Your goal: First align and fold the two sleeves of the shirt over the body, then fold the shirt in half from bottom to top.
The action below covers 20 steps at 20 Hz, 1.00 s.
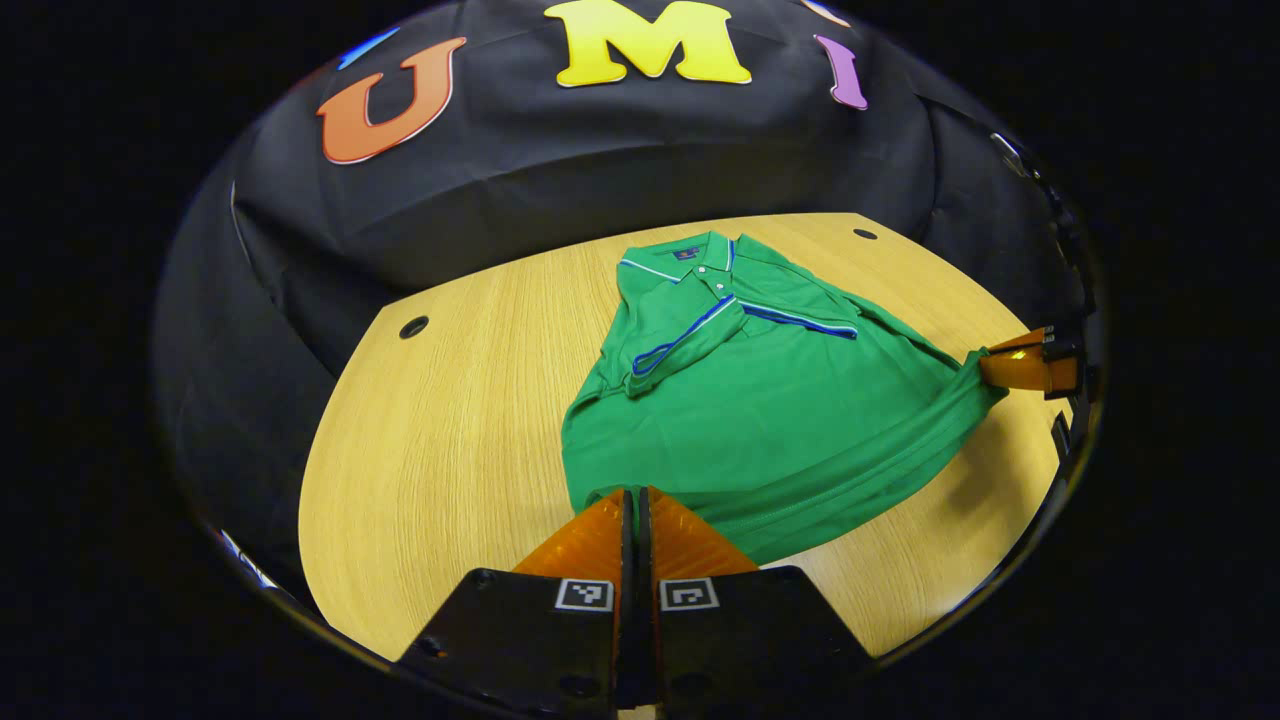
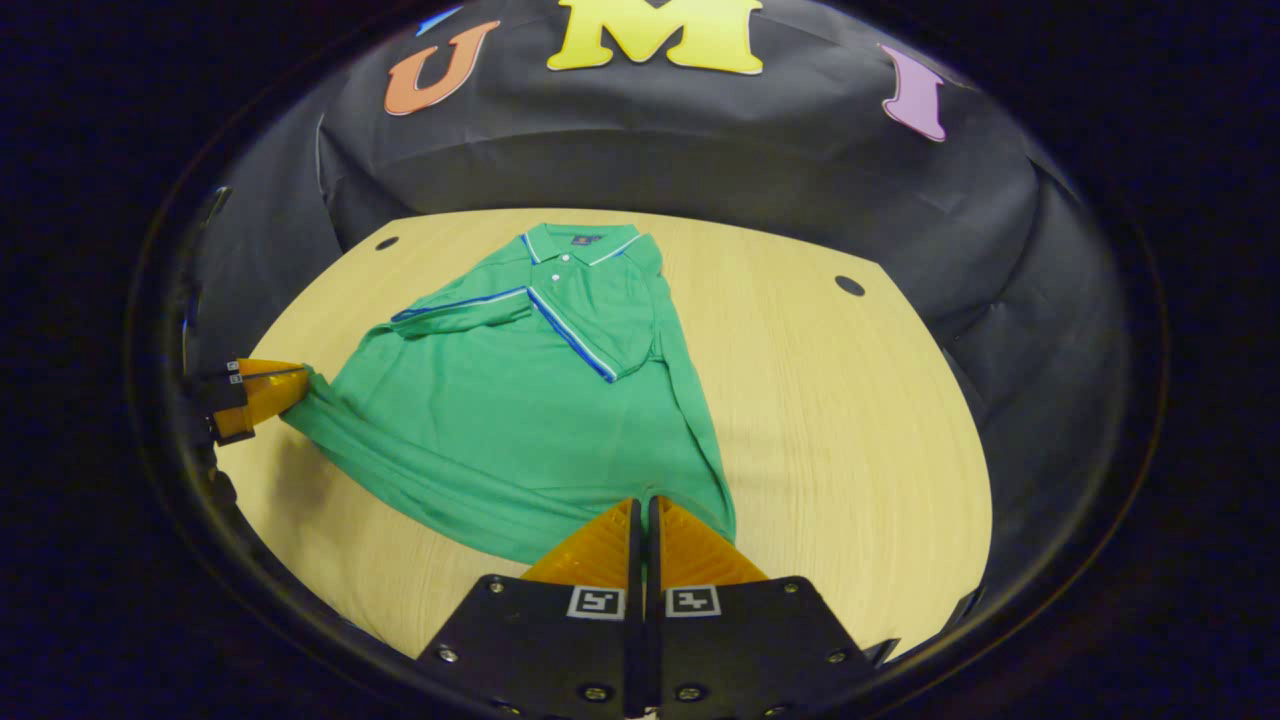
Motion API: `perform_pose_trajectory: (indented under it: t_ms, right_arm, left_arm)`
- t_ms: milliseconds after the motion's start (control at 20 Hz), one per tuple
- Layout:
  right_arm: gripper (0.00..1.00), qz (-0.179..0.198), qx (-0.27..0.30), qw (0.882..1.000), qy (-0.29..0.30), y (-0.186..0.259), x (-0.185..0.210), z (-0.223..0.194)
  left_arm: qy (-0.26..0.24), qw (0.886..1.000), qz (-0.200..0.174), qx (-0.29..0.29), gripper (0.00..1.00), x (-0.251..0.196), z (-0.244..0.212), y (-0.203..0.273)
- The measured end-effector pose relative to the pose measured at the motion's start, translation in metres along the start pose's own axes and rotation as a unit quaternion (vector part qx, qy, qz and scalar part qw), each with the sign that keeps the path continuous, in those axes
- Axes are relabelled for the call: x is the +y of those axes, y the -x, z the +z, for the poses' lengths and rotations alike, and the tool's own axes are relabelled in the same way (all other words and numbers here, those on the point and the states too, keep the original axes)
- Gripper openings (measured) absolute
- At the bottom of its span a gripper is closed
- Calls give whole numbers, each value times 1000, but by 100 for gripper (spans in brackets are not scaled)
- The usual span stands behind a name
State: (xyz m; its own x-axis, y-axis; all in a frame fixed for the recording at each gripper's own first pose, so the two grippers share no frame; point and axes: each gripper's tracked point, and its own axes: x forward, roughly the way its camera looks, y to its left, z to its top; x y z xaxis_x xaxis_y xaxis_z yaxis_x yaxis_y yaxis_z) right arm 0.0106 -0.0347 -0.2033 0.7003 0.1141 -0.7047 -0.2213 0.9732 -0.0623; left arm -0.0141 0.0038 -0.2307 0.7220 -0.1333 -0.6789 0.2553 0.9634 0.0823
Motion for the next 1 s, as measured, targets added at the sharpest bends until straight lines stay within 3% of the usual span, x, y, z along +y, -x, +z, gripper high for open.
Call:
perform_pose_trajectory:
  t_ms: [250, 1000]
  right_arm:
    - [4, 1, -20, 1000, 18, -13, -3, 33]
    - [1, 1, -81, 994, 73, -53, -4, 127]
  left_arm:
    - [-11, 1000, -2, -10, 3, 7, 23, -17]
    - [-24, 998, 12, -59, 3, 33, 109, -63]
